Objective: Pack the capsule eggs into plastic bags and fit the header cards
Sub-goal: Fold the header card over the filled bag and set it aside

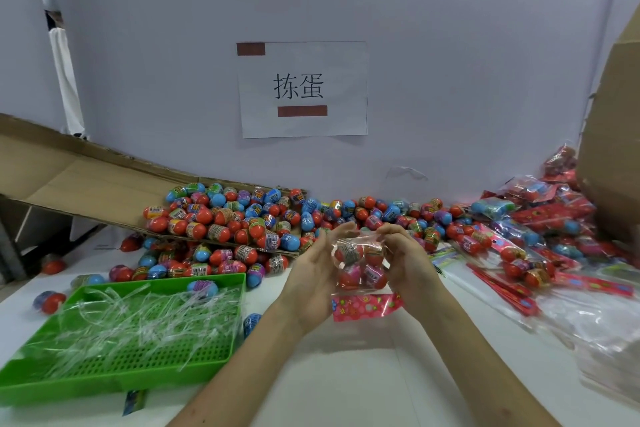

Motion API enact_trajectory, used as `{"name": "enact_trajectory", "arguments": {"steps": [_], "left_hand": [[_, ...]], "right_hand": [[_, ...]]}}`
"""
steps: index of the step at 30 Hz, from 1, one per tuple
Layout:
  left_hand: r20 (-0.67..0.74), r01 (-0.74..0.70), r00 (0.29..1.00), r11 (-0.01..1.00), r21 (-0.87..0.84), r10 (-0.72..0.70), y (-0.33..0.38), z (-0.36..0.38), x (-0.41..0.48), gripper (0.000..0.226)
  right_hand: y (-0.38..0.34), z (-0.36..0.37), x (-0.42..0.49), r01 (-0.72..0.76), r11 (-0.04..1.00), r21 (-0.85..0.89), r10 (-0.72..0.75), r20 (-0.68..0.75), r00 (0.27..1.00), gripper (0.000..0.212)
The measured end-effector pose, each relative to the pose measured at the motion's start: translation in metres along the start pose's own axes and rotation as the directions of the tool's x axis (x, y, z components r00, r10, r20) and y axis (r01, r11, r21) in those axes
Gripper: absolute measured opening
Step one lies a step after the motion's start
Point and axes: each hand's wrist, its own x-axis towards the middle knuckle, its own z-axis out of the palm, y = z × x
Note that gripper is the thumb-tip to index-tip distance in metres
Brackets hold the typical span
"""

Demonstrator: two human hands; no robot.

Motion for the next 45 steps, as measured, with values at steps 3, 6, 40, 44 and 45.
{"name": "enact_trajectory", "arguments": {"steps": [3,6,40,44,45], "left_hand": [[0.021,0.013,1.000,0.998,0.055,-0.014,-0.003,0.001,-0.001,0.043],[0.035,-0.025,0.999,0.980,0.197,0.019,-0.007,0.002,0.000,0.041],[0.110,0.014,0.994,0.991,-0.130,0.000,0.015,0.002,-0.010,0.031],[0.056,0.097,0.994,0.978,-0.183,-0.089,0.017,0.006,-0.009,0.035],[0.048,0.114,0.993,0.973,-0.200,-0.106,0.019,0.008,-0.010,0.043]], "right_hand": [[-0.001,-0.001,-0.001,0.005,1.000,-0.016,-0.006,-0.032,0.999,0.033],[-0.003,-0.001,-0.004,0.028,0.999,-0.023,-0.029,-0.029,0.999,0.029],[-0.017,0.003,-0.010,0.203,0.966,-0.159,-0.156,0.264,0.952,0.051],[-0.021,0.002,-0.012,0.141,0.983,-0.113,-0.104,0.288,0.952,0.042],[-0.021,0.002,-0.012,0.125,0.987,-0.102,-0.091,0.291,0.953,0.041]]}}
